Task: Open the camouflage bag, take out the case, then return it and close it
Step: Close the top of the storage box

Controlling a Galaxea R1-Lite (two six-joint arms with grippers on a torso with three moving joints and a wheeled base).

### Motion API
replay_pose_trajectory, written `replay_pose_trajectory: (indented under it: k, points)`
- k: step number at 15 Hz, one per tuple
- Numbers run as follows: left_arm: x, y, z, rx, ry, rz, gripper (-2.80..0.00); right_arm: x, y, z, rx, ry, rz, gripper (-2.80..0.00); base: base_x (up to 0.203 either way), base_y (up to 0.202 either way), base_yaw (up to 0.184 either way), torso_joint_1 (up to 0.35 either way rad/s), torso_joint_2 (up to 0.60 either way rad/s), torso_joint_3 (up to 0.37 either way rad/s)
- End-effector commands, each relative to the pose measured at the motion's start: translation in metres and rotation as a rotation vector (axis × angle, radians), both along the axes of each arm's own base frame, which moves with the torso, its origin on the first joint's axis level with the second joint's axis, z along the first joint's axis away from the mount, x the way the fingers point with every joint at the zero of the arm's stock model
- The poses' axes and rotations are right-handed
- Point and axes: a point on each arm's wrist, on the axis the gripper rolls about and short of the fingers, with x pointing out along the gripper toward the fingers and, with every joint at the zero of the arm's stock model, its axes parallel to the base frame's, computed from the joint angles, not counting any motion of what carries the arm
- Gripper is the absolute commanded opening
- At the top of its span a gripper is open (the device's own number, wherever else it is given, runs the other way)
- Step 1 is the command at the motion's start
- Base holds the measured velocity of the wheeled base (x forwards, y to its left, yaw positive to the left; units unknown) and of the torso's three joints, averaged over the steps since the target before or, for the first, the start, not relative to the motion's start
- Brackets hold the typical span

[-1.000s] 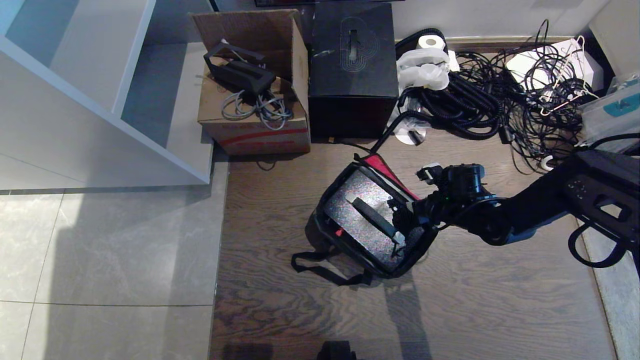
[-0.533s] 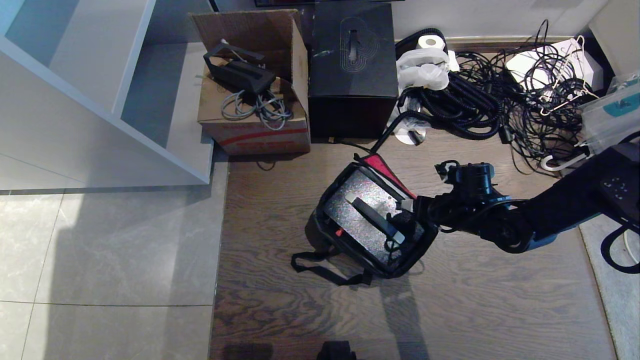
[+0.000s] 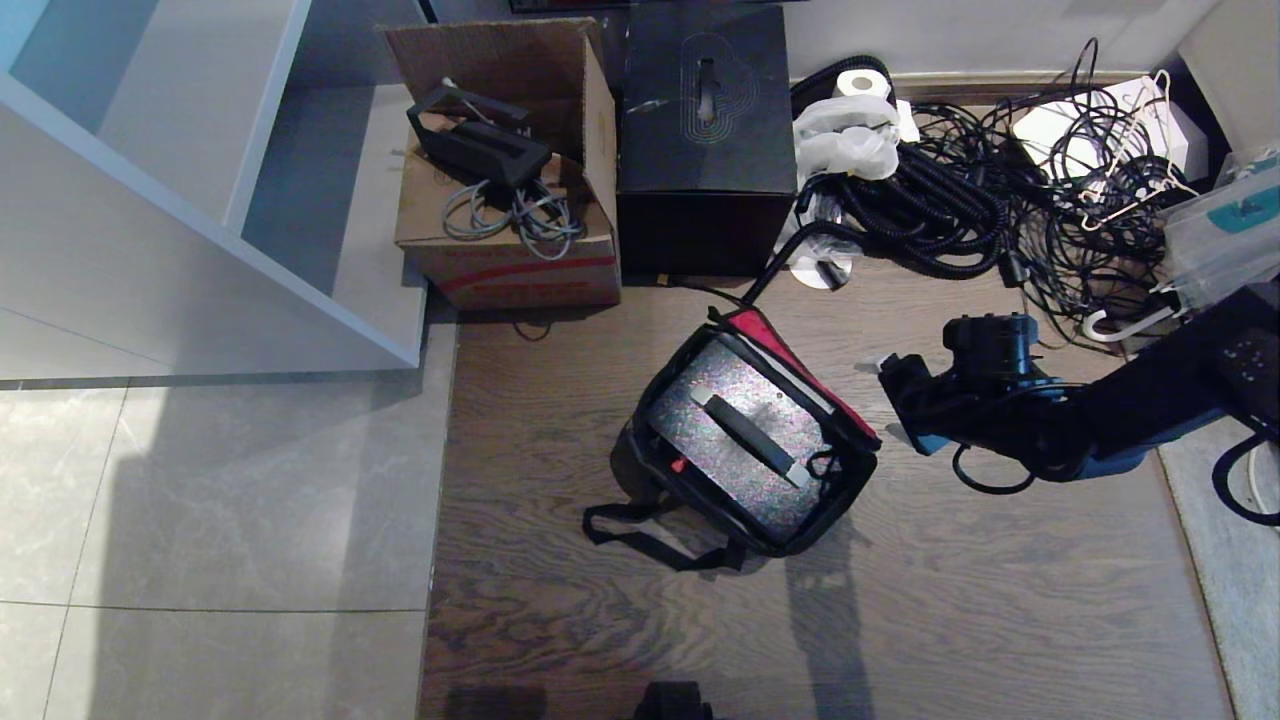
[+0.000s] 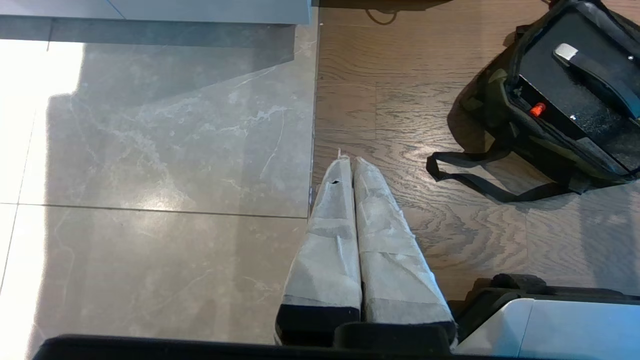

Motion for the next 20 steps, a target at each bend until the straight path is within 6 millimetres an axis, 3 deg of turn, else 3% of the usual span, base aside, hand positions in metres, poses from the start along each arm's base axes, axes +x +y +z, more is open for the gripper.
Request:
replay_pose_trajectory:
  k: [1,6,13,18,20]
  points:
    - [0.0,0.0,0.0,0.0,0.0,0.001,-2.8,0.007,-0.028,-0.013,0.13,0.041,-0.054,0.0,0.0,0.0,0.0,0.0,0.0,0.0]
    - [0.0,0.0,0.0,0.0,0.0,0.001,-2.8,0.026,-0.048,-0.03,0.26,0.069,-0.079,0.0,0.0,0.0,0.0,0.0,0.0,0.0]
    - [0.0,0.0,0.0,0.0,0.0,0.001,-2.8,0.025,-0.053,-0.038,0.32,0.138,0.067,0.0,0.0,0.0,0.0,0.0,0.0,0.0]
    - [0.0,0.0,0.0,0.0,0.0,0.001,-2.8,0.009,-0.047,-0.059,0.003,0.229,0.18,0.0,0.0,0.0,0.0,0.0,0.0,0.0]
    - [0.0,0.0,0.0,0.0,0.0,0.001,-2.8,0.012,-0.039,-0.069,-0.01,0.241,0.195,0.0,0.0,0.0,0.0,0.0,0.0,0.0]
